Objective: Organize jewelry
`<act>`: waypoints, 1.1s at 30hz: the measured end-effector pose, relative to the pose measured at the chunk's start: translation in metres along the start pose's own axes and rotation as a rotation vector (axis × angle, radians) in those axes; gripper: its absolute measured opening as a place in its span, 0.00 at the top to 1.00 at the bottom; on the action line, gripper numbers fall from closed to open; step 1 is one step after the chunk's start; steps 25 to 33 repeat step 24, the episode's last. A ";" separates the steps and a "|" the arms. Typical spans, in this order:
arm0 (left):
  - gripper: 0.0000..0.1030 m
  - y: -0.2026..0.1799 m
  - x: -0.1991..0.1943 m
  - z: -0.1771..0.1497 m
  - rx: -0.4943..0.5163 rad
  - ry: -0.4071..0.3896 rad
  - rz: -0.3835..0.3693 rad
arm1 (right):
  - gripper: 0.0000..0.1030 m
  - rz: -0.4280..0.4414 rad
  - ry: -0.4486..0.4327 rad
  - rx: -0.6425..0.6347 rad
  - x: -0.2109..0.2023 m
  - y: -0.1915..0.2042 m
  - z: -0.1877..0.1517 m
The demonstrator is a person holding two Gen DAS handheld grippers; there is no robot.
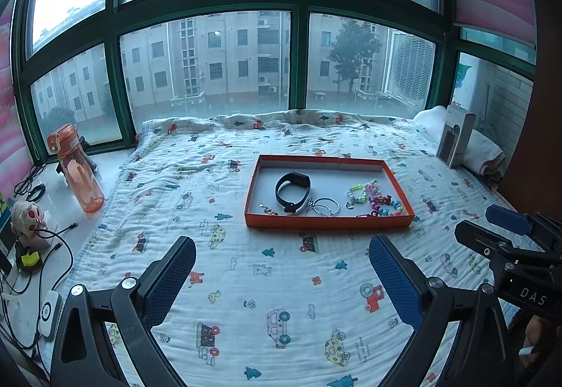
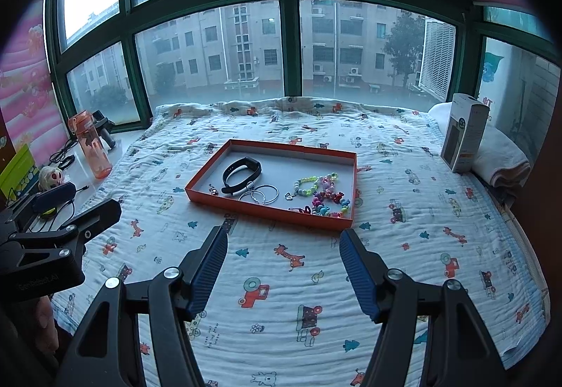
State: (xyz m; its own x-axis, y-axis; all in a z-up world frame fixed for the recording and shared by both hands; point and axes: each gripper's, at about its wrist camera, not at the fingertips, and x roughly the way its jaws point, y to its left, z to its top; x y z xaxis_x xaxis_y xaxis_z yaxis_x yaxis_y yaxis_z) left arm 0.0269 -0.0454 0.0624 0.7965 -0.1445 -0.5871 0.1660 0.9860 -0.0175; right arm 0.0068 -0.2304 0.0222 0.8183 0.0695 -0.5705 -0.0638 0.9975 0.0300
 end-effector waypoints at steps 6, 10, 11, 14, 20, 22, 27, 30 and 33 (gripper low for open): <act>0.00 0.000 0.003 -0.002 0.001 0.005 0.000 | 0.29 0.001 0.002 -0.001 0.000 0.000 -0.001; 0.00 0.000 0.004 -0.004 -0.001 0.007 -0.002 | 0.29 0.001 0.007 -0.005 0.002 0.001 -0.001; 0.00 0.000 0.004 -0.004 -0.001 0.007 -0.003 | 0.29 0.001 0.009 -0.005 0.003 0.001 -0.002; 0.00 0.000 0.004 -0.003 -0.002 0.001 -0.004 | 0.29 0.004 0.012 -0.005 0.004 0.002 -0.002; 0.00 0.000 0.006 -0.004 -0.003 0.004 -0.001 | 0.29 0.006 0.014 -0.005 0.005 0.002 -0.002; 0.00 0.001 0.007 -0.005 -0.004 0.007 0.000 | 0.29 0.005 0.015 -0.004 0.005 0.002 -0.002; 0.00 0.001 0.008 -0.005 -0.002 0.009 -0.001 | 0.29 0.006 0.016 -0.004 0.006 0.002 -0.002; 0.00 0.001 0.008 -0.005 -0.002 0.009 -0.001 | 0.29 0.006 0.016 -0.004 0.006 0.002 -0.002; 0.00 0.001 0.008 -0.005 -0.002 0.009 -0.001 | 0.29 0.006 0.016 -0.004 0.006 0.002 -0.002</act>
